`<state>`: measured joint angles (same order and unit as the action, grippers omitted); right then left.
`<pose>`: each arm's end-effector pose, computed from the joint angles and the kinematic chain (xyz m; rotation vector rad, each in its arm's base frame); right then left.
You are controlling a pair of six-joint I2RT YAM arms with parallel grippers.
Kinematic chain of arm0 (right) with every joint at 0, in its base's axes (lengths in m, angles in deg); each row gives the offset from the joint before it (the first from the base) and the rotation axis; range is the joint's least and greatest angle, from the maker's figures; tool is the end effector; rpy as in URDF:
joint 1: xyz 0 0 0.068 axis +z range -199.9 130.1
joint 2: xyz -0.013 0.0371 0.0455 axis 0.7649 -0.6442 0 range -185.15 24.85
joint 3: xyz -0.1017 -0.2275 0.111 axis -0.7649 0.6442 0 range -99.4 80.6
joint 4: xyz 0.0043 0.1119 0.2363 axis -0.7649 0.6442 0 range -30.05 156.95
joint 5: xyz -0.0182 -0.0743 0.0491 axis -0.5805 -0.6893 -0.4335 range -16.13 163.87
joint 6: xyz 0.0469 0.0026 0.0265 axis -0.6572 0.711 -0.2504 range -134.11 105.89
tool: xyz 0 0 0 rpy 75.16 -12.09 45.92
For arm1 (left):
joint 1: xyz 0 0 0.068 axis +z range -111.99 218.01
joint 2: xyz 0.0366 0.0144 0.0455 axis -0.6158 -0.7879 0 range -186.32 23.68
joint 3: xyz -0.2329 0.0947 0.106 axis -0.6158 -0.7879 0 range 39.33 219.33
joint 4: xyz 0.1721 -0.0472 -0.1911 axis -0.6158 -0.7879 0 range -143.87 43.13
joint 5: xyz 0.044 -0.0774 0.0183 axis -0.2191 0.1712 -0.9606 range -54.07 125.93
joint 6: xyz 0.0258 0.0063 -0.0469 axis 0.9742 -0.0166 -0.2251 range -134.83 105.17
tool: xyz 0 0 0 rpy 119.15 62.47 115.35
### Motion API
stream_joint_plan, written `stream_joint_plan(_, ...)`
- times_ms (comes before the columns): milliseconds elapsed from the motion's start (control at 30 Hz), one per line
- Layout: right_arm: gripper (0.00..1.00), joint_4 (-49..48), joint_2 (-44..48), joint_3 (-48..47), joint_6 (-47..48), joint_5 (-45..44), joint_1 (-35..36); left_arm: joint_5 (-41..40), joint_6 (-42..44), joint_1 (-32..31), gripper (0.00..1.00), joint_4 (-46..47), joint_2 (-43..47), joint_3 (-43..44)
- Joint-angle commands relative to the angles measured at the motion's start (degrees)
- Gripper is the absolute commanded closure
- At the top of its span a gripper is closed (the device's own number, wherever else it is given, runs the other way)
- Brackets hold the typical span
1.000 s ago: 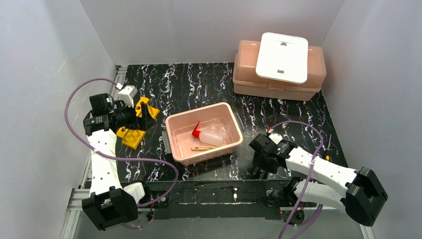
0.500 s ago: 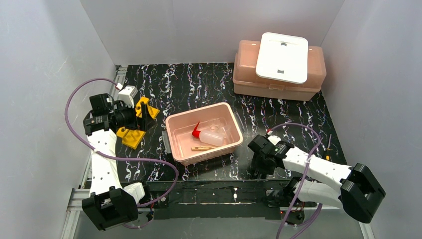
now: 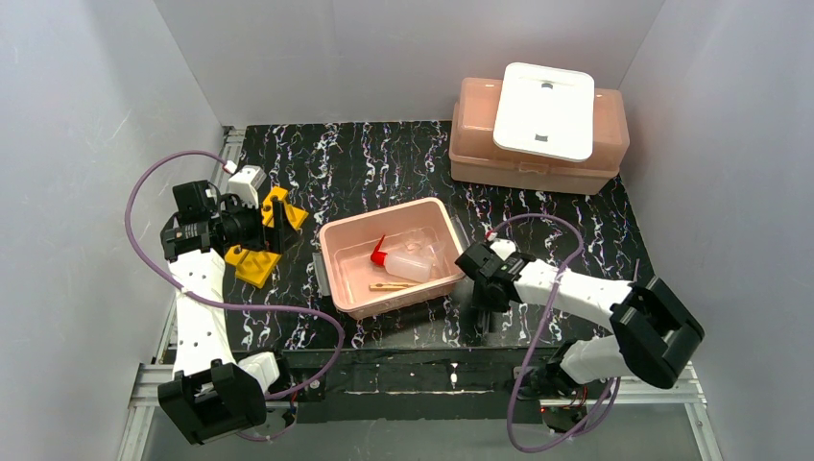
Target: Organize the chemistry lab equipment
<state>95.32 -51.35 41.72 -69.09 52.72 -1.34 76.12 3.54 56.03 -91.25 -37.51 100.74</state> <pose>0.1554 0.1565 0.1667 0.2252 2.6596 0.0107 0.2069 0.0431 0.3353 0.3379 2.1414 -0.4615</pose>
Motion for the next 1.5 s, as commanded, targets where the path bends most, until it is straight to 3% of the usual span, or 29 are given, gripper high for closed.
stream_joint_plan(0,0.61,-3.96,-3.36,-2.44,5.14,-3.63,-0.97,0.0,1.37,-0.17,0.02,-2.04,0.92,0.23)
stream_joint_plan(67,0.55,-3.56,-3.26,-3.55,6.23,-3.78,-1.16,-0.1,1.59,-0.13,0.02,-2.21,0.98,0.18)
stream_joint_plan(167,0.37,-2.58,-0.12,-4.54,7.82,-3.73,-1.18,-0.11,1.87,-0.14,0.02,-2.4,1.06,0.01)
stream_joint_plan(300,0.34,-0.87,5.11,-3.46,8.86,-3.26,-1.18,0.39,1.75,-0.15,0.02,-2.37,0.84,-0.24)
stream_joint_plan(567,0.49,-1.55,13.27,5.53,5.06,1.63,-1.13,0.58,1.43,-0.09,0.02,-2.2,0.55,-0.11)
stream_joint_plan(1000,0.54,-5.83,8.24,7.29,4.28,1.61,-1.18,0.17,1.32,-0.1,0.02,-3.19,0.83,0.79)
stream_joint_plan(1133,0.64,-5.76,8.31,8.46,3.36,1.02,-1.18,-0.02,1.5,-0.1,0.02,-3.62,0.7,1.49)
stream_joint_plan(1200,0.78,-3.51,10.7,8.81,2.85,-0.29,-1.18,0.23,1.42,-0.14,0.02,-3.66,0.28,1.37)
stream_joint_plan(1233,0.83,-1.42,12.28,7.86,2.77,-1.37,-1.18,0.41,1.36,-0.13,0.02,-3.62,0.26,1.21)
stream_joint_plan(1267,0.97,2.3,17.2,4.97,3.91,-2.99,-1.18,0.53,1.39,-0.1,0.01,-3.31,0.4,0.67)
stream_joint_plan(1367,0.99,11.86,26.05,-9.91,8.82,-7.35,-1.14,0.38,1.54,-0.16,0.0,-3.26,0.67,0.31)
stream_joint_plan(1467,0.99,11.79,19.99,-28.23,17.1,-4.58,-1.14,1.18,0.84,-0.14,0.0,-3.07,0.3,0.08)
